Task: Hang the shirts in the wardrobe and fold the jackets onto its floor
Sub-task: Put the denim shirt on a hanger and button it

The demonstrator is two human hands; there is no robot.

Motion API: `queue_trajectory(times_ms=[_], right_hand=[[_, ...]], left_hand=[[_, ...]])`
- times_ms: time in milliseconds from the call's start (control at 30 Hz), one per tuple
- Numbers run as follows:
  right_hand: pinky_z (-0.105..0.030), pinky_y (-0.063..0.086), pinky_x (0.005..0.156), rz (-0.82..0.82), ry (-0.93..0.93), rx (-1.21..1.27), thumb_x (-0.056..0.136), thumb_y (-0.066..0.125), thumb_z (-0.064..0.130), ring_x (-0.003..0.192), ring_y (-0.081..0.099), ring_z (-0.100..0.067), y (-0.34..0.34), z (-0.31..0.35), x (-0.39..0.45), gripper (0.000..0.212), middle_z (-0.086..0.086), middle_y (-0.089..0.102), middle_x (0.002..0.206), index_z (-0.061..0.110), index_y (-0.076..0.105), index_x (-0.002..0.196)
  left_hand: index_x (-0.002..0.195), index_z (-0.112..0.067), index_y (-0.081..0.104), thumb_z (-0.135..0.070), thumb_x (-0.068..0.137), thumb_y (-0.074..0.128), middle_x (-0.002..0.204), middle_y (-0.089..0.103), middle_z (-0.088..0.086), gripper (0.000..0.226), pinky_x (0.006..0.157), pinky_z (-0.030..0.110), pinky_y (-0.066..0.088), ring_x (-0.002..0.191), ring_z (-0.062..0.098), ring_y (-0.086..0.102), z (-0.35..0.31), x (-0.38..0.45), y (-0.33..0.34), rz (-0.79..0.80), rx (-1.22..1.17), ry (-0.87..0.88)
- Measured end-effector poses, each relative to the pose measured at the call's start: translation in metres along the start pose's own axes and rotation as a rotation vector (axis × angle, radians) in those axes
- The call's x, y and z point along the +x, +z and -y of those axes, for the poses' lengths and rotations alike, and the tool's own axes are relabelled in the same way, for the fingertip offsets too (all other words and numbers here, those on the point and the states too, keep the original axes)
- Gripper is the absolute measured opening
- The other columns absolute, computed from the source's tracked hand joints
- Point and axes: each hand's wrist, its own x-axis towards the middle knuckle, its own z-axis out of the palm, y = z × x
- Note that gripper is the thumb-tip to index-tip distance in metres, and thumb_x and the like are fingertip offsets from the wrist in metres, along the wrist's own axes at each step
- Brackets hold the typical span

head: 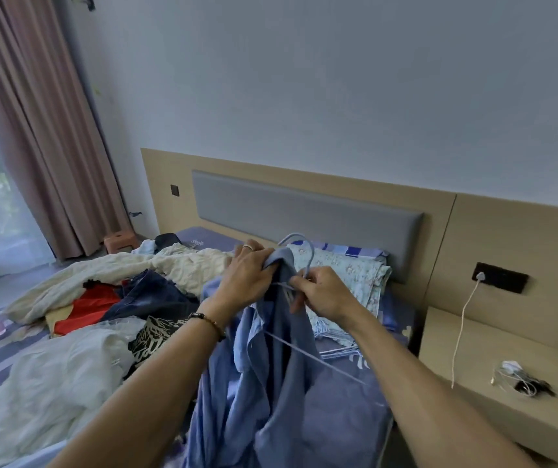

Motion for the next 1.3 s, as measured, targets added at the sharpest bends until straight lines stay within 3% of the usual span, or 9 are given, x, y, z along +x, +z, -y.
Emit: queue_trajectory(times_ms=[133, 267, 367, 500, 600, 733, 933, 1067, 1300], right_hand=[[-0.023, 0.032, 0.039, -0.082, -0.029, 0.417, 0.098, 0.054, 0.017, 0.034, 0.05, -0.015, 0.009, 0.01, 0.009, 0.014, -0.03, 0.065, 0.083, 0.005, 0.048, 0.093], [-0.035, 0.042, 0.061, 0.3, 0.101, 0.694, 0.093, 0.04, 0.064, 0.075, 0.067, -0.031, 0.01, -0.004, 0.004, 0.066, -0.022, 0.07, 0.106, 0.009, 0.059, 0.123], [-0.04, 0.045, 0.077, 0.415, 0.255, 0.68, 0.097, 0.038, 0.058, 0.095, 0.064, -0.032, 0.013, -0.029, 0.005, 0.064, -0.02, 0.069, 0.11, 0.007, 0.06, 0.129], [-0.026, 0.05, 0.068, 0.272, 0.263, 0.176, 0.087, 0.072, 0.015, 0.074, 0.067, -0.016, 0.023, -0.041, 0.008, 0.007, -0.012, 0.071, 0.088, 0.008, 0.069, 0.086], [-0.024, 0.048, 0.06, -0.079, 0.134, -0.361, 0.084, 0.071, 0.015, 0.07, 0.06, -0.02, 0.019, -0.047, 0.015, 0.021, -0.007, 0.063, 0.073, 0.013, 0.064, 0.064], [-0.033, 0.034, 0.06, -0.472, -0.025, -0.834, 0.087, 0.051, 0.003, 0.073, 0.05, -0.027, 0.005, -0.057, 0.015, 0.014, -0.005, 0.052, 0.074, 0.015, 0.049, 0.08], [-0.032, 0.033, 0.061, -0.454, 0.067, -0.97, 0.095, 0.043, 0.007, 0.079, 0.057, -0.032, -0.017, -0.081, 0.014, 0.01, -0.01, 0.062, 0.096, 0.012, 0.052, 0.094], [-0.032, 0.035, 0.062, -0.439, 0.181, -0.859, 0.094, 0.048, 0.013, 0.09, 0.062, -0.036, -0.032, -0.089, 0.02, 0.012, -0.016, 0.065, 0.102, 0.009, 0.059, 0.098], [-0.027, 0.043, 0.041, 0.043, 0.025, -0.044, 0.09, 0.049, -0.004, 0.042, 0.05, -0.02, -0.035, -0.016, 0.013, 0.039, -0.012, 0.055, 0.058, 0.019, 0.057, 0.12]], left_hand=[[0.086, -0.019, 0.055, -0.043, 0.085, 0.03, 0.08, 0.067, 0.003, 0.035, 0.069, 0.036, 0.039, 0.079, 0.03, 0.061, 0.003, -0.001, -0.016, -0.101, 0.149, 0.232], [0.074, -0.023, 0.041, -0.039, 0.088, 0.043, 0.064, 0.06, 0.004, 0.021, 0.051, 0.032, 0.032, 0.059, 0.033, 0.057, 0.001, -0.002, -0.029, -0.215, 0.295, 0.313], [0.07, -0.022, 0.037, -0.042, 0.09, 0.041, 0.052, 0.05, 0.003, 0.029, 0.047, 0.029, 0.025, 0.047, 0.031, 0.05, -0.001, -0.003, -0.038, -0.32, 0.338, 0.401], [0.073, -0.015, 0.048, -0.044, 0.087, 0.039, 0.052, 0.052, 0.003, 0.034, 0.045, 0.028, 0.026, 0.043, 0.03, 0.049, 0.005, -0.004, -0.043, -0.316, 0.405, 0.451], [0.074, -0.014, 0.051, -0.047, 0.087, 0.04, 0.051, 0.054, 0.004, 0.037, 0.041, 0.027, 0.028, 0.039, 0.03, 0.051, 0.023, -0.008, -0.046, -0.311, 0.5, 0.412], [0.073, -0.013, 0.053, -0.042, 0.087, 0.047, 0.047, 0.055, 0.008, 0.033, 0.038, 0.026, 0.032, 0.035, 0.029, 0.051, 0.037, -0.016, -0.048, -0.346, 0.578, 0.271], [0.068, -0.007, 0.056, -0.017, 0.074, 0.082, 0.044, 0.053, 0.013, 0.028, 0.042, 0.028, 0.03, 0.033, 0.031, 0.05, 0.042, -0.015, -0.056, -0.38, 0.66, 0.053], [0.07, -0.006, 0.059, -0.014, 0.079, 0.077, 0.049, 0.056, 0.016, 0.022, 0.043, 0.03, 0.033, 0.043, 0.034, 0.055, 0.05, -0.018, -0.051, -0.352, 0.665, -0.064], [0.095, -0.006, 0.061, -0.031, 0.1, 0.047, 0.091, 0.067, 0.017, 0.029, 0.061, 0.039, 0.041, 0.082, 0.038, 0.065, 0.057, -0.02, -0.039, -0.31, 0.549, -0.245]])
